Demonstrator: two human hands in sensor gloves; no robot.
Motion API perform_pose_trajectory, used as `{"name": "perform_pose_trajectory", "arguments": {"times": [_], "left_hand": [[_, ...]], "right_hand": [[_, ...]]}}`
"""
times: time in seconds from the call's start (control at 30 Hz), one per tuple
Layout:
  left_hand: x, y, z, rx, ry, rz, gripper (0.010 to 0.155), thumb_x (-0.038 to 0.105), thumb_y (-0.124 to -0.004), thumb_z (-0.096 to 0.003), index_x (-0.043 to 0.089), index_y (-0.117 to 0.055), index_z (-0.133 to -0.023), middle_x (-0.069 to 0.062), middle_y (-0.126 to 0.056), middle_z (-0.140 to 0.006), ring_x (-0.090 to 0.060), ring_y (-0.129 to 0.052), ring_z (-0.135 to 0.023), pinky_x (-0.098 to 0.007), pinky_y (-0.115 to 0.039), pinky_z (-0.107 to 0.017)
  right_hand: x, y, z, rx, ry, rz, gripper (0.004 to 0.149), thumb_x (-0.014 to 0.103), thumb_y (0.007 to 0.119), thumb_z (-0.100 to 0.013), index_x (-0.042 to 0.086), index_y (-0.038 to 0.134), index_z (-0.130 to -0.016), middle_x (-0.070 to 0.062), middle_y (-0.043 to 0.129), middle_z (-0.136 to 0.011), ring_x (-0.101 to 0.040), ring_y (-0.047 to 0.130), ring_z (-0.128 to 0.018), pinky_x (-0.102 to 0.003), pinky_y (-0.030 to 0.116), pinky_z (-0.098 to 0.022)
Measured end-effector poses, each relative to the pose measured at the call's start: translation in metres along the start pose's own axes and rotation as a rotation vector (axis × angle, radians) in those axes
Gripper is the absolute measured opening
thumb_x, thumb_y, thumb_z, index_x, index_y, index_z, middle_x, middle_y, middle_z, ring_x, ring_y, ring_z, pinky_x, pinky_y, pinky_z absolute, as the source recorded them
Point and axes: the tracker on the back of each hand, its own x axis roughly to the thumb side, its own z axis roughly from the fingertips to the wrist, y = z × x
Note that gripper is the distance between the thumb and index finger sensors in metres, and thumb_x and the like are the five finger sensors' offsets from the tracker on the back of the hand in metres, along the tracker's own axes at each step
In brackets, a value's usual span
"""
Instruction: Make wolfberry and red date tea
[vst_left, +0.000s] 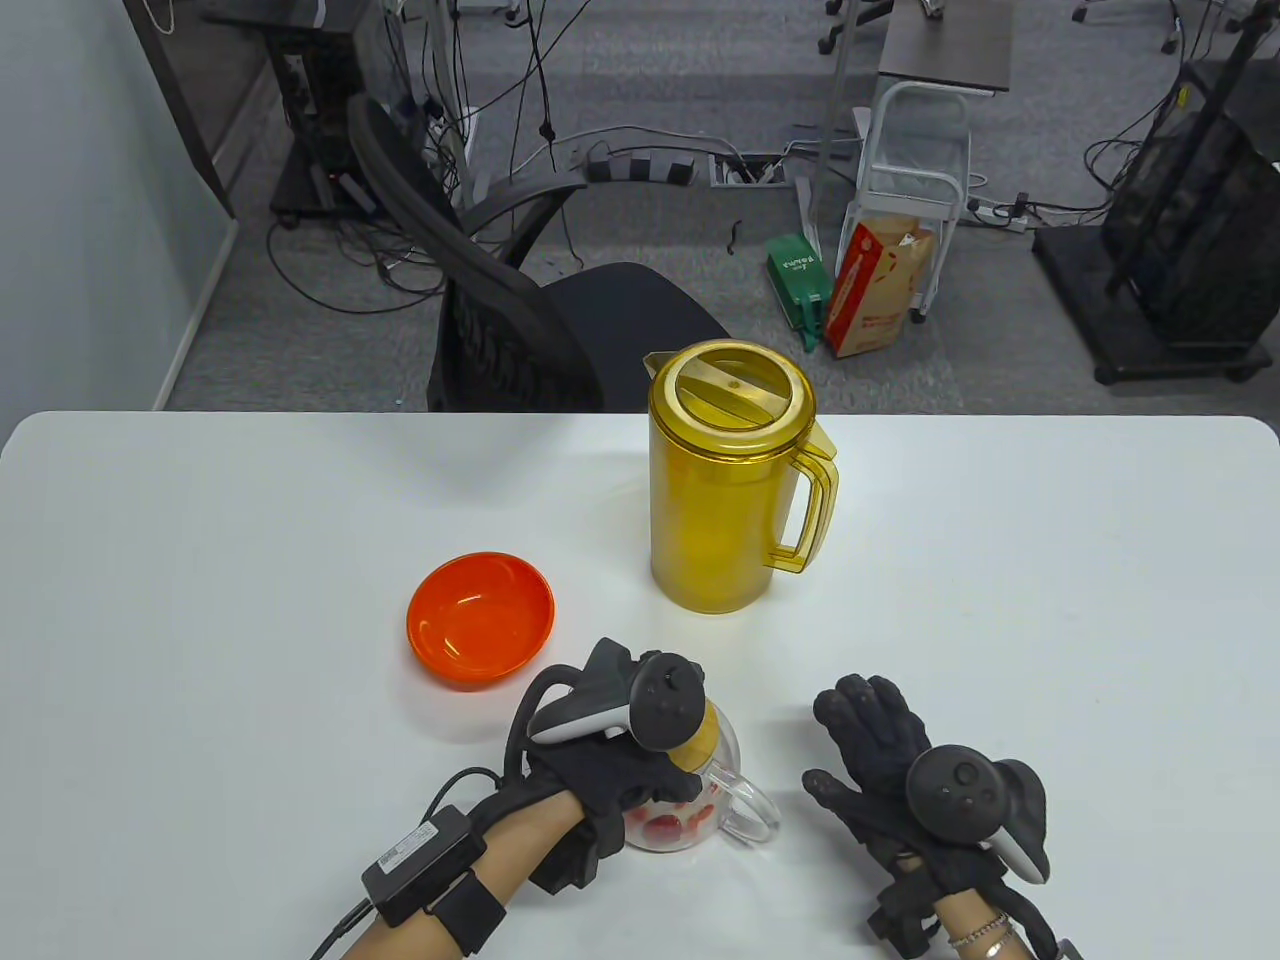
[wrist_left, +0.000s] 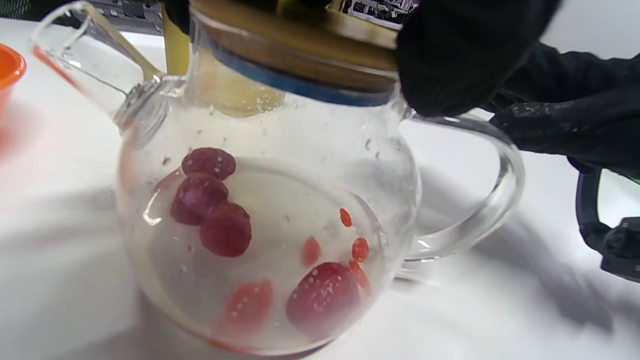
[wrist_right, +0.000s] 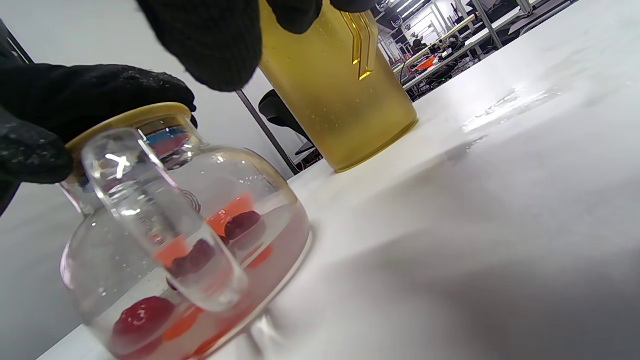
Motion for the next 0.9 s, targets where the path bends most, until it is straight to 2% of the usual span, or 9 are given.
{"name": "perform_pose_trajectory", "arguments": {"times": [0.13,0.23,0.33,0.47,0.53,0.67,0.9], "left_hand": [[-0.002,-0.001,0.009,0.027,-0.043,0.024,0.097,0.053,-0.085,-0.0487,0.004,-0.031,-0.113,-0.038,-0.029,-0.116,-0.061,-0.043,-0.105,-0.07,-0.041,-0.072],[-0.005,0.004,0.024,0.096,-0.055,0.048,0.095,0.056,-0.082,-0.05,0.004,-0.032,-0.113,-0.036,-0.03,-0.117,-0.061,-0.039,-0.107,-0.07,-0.039,-0.072],[-0.016,0.011,0.044,0.181,-0.067,0.081,0.093,0.057,-0.079,-0.0511,0.005,-0.034,-0.114,-0.033,-0.031,-0.119,-0.059,-0.037,-0.109,-0.069,-0.038,-0.073],[-0.036,0.011,0.068,0.235,-0.049,0.117,0.093,0.057,-0.079,-0.0511,0.006,-0.034,-0.113,-0.031,-0.03,-0.12,-0.057,-0.034,-0.11,-0.067,-0.038,-0.074],[-0.051,0.003,0.08,0.28,-0.026,0.137,0.093,0.057,-0.079,-0.0509,0.006,-0.033,-0.114,-0.03,-0.03,-0.12,-0.055,-0.033,-0.11,-0.067,-0.038,-0.074],[-0.085,-0.026,0.095,0.346,0.022,0.243,0.095,0.057,-0.079,-0.051,0.007,-0.028,-0.113,-0.03,-0.03,-0.12,-0.055,-0.033,-0.11,-0.066,-0.039,-0.074],[-0.121,-0.073,0.096,0.344,0.103,0.288,0.095,0.056,-0.079,-0.0509,0.007,-0.025,-0.112,-0.028,-0.027,-0.12,-0.054,-0.03,-0.11,-0.065,-0.037,-0.074]], "right_hand": [[0.001,0.001,0.0,0.003,-0.008,-0.001,0.075,0.044,0.08,-0.057,0.019,0.041,-0.115,-0.008,0.03,-0.123,-0.033,0.021,-0.108,-0.055,0.028,-0.078],[0.001,0.002,0.0,0.012,-0.009,0.001,0.075,0.045,0.08,-0.057,0.019,0.041,-0.115,-0.008,0.03,-0.123,-0.033,0.021,-0.108,-0.055,0.028,-0.078],[0.0,0.003,0.0,0.017,-0.002,-0.006,0.075,0.044,0.08,-0.057,0.019,0.041,-0.115,-0.008,0.03,-0.123,-0.033,0.021,-0.108,-0.055,0.028,-0.078],[-0.001,0.002,0.0,0.013,0.002,-0.002,0.074,0.044,0.08,-0.057,0.019,0.041,-0.115,-0.008,0.03,-0.123,-0.033,0.021,-0.108,-0.055,0.028,-0.078],[0.0,0.002,0.0,0.01,0.001,0.003,0.075,0.045,0.08,-0.057,0.019,0.041,-0.115,-0.008,0.03,-0.123,-0.033,0.021,-0.108,-0.055,0.028,-0.078],[0.0,0.001,0.001,0.006,-0.004,0.007,0.074,0.045,0.08,-0.057,0.019,0.041,-0.115,-0.008,0.03,-0.123,-0.033,0.021,-0.108,-0.055,0.029,-0.078],[0.0,0.001,0.002,0.015,-0.002,0.017,0.075,0.045,0.08,-0.057,0.019,0.041,-0.115,-0.008,0.03,-0.122,-0.033,0.021,-0.108,-0.055,0.029,-0.078]]}}
